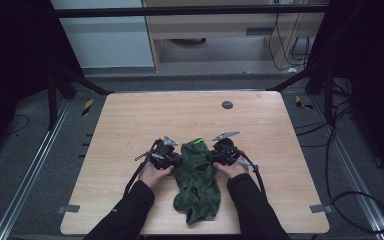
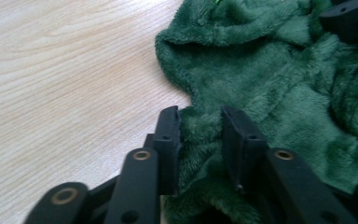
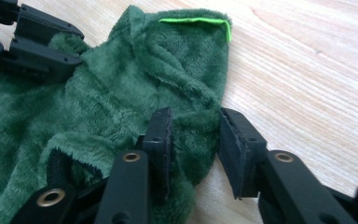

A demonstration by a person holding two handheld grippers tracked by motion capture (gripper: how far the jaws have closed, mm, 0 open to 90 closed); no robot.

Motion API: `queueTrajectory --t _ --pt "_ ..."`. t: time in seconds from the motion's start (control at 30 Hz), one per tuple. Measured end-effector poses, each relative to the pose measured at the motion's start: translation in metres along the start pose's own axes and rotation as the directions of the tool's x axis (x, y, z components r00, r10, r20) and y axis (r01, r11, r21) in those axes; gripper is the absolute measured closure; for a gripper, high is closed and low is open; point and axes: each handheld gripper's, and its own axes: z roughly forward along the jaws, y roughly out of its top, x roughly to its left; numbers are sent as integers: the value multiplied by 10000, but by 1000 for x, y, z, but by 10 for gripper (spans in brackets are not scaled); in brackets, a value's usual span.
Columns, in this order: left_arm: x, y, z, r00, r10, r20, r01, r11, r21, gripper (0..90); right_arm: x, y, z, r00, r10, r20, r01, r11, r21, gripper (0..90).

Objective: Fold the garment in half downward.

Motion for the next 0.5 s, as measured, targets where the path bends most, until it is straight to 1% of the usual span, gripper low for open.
queueTrajectory --t 0.03,0.07,0.1,0.13,0.2,0.23,0.27,0.33,0.43,0.47,0.5 --pt "-1 0 0 10000 0 33 0 10000 17 727 0 -1 1 10000 -37 -56 38 10000 78 688" --pt "-1 0 0 10000 0 33 0 10000 17 742 0 -1 1 10000 -37 -56 38 10000 78 688" --pt "-3 0 0 10000 81 36 -81 9999 63 757 0 -1 2 10000 -25 -84 26 9999 140 720" --pt "-3 0 0 10000 81 36 -81 9999 63 773 0 -1 2 10000 -25 -84 26 9999 140 720" --pt "-5 1 0 9999 112 4 -112 9999 73 791 0 -2 3 9999 -29 -152 31 9999 130 764" --pt "-5 1 0 9999 112 4 -112 9999 73 799 0 -2 3 9999 -29 -152 31 9999 130 764" --pt "-5 1 0 9999 116 5 -116 9999 97 805 0 -3 3 9997 -114 -193 116 9999 92 801" --pt "-5 1 -1 9999 123 12 -123 9998 144 815 1 -3 3 9997 -129 -184 131 9999 99 837" --pt "-5 1 -1 9999 155 21 -155 9998 146 823 2 -3 3 9997 -92 -212 95 9999 112 855" --pt "-5 1 -1 9999 119 14 -119 9999 64 826 2 -3 3 9997 -152 -211 154 9999 71 858" --pt "-5 1 -2 9999 141 39 -142 9998 104 828 2 -3 2 9997 -106 -215 107 9999 58 861"
